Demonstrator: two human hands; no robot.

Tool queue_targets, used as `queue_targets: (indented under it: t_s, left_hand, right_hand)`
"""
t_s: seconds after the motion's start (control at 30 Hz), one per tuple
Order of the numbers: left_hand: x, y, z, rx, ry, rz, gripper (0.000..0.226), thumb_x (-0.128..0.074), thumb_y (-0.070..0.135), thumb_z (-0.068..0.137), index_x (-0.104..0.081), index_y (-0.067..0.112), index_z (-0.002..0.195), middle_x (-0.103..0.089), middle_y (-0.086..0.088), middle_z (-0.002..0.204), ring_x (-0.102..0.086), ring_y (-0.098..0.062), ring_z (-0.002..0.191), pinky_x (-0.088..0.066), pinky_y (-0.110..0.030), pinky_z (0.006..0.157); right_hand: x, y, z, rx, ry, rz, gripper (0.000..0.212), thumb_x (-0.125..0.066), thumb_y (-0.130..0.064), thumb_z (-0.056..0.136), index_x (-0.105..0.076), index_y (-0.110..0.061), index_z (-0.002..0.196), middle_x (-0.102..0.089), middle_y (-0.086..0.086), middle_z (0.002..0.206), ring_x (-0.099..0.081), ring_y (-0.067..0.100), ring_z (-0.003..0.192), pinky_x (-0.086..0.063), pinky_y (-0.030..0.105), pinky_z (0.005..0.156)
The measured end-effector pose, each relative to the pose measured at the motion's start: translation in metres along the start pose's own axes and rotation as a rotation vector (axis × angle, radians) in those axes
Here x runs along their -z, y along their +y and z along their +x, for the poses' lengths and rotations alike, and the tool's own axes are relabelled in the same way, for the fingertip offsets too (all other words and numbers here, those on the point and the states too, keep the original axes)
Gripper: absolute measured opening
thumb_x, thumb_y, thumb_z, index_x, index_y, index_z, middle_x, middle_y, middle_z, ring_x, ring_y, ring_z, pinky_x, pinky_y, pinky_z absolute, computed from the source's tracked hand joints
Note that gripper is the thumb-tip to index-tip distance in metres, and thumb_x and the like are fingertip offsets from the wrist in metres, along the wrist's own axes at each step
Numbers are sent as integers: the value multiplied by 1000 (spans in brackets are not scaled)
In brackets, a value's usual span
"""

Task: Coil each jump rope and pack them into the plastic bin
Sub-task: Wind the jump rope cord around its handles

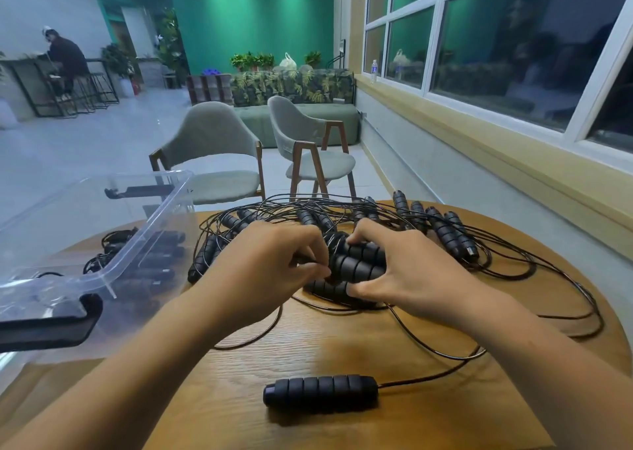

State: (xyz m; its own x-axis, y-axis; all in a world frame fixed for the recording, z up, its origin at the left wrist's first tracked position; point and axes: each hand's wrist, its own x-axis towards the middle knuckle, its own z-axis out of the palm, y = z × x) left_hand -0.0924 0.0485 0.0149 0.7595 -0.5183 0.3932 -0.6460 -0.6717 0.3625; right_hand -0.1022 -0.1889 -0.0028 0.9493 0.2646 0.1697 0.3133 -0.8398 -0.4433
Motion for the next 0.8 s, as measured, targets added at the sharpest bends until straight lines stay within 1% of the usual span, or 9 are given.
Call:
queue_targets:
  t_s: [0.23,0.37,0.43,0.53,0.6,0.63,0.7,0.73,0.8]
  left_hand:
    - [12,-4,-1,-45,-71,-219,19,-89,34,75,-74,28,85,-73,18,82,-71,-2,82,-54,-14,67]
    - [15,-7,-1,-18,-144,-501,15,-88,26,79,-76,19,86,-73,-3,80,-68,-15,70,-50,-21,64]
    - [11,-9,-1,-30,-171,-613,15,-84,28,85,-76,16,87,-68,-11,79,-61,-30,70,-47,-32,64]
    - [6,-11,-2,-31,-175,-789,18,-77,30,90,-74,13,87,-64,-14,80,-56,-26,73,-45,-32,68]
    - [3,-8,-1,-22,-135,-834,21,-72,30,93,-72,8,89,-65,-12,82,-60,-21,76,-48,-25,71]
    - [4,-3,1,-7,-123,-844,24,-69,27,97,-71,4,92,-66,-12,84,-62,-19,77,-50,-23,72]
    - [-4,-20,3,50,-65,-878,28,-62,19,103,-67,-8,102,-67,-14,88,-65,-21,81,-53,-24,74]
    - [-8,-28,3,107,-22,-857,32,-63,21,103,-65,-10,109,-67,-18,94,-67,-28,89,-56,-29,79]
    - [-21,-53,3,237,47,-837,43,-68,29,98,-62,-6,122,-65,-27,109,-66,-45,104,-57,-51,92]
  right_hand:
    - [22,4,-5,41,-390,219,55,-95,-43,76,-61,-51,119,-68,-15,106,-66,3,95,-58,41,93]
    - [33,2,-10,77,-510,362,55,-96,-33,77,-67,-42,123,-70,-15,115,-66,6,104,-54,42,100]
    - [36,2,-13,101,-553,445,56,-97,-27,77,-68,-36,124,-71,-9,117,-67,11,105,-56,44,100]
    - [33,4,-13,128,-587,618,59,-94,-25,73,-66,-26,124,-71,6,122,-68,35,110,-53,63,99]
    - [27,8,-10,121,-626,780,64,-96,-28,71,-63,-20,125,-63,29,128,-59,55,103,-46,74,87]
    - [23,10,-8,117,-657,874,66,-98,-30,71,-61,-18,125,-57,38,127,-55,54,94,-45,68,78]
    - [17,12,-4,118,-731,1059,69,-98,-32,73,-57,-14,125,-55,39,118,-46,46,77,-44,43,58]
    - [14,11,-3,127,-759,1131,71,-96,-31,76,-53,-10,128,-54,38,116,-41,49,71,-37,33,50]
    - [8,8,-1,144,-782,1249,84,-92,-31,80,-41,3,137,-52,40,115,-38,55,63,-28,28,47]
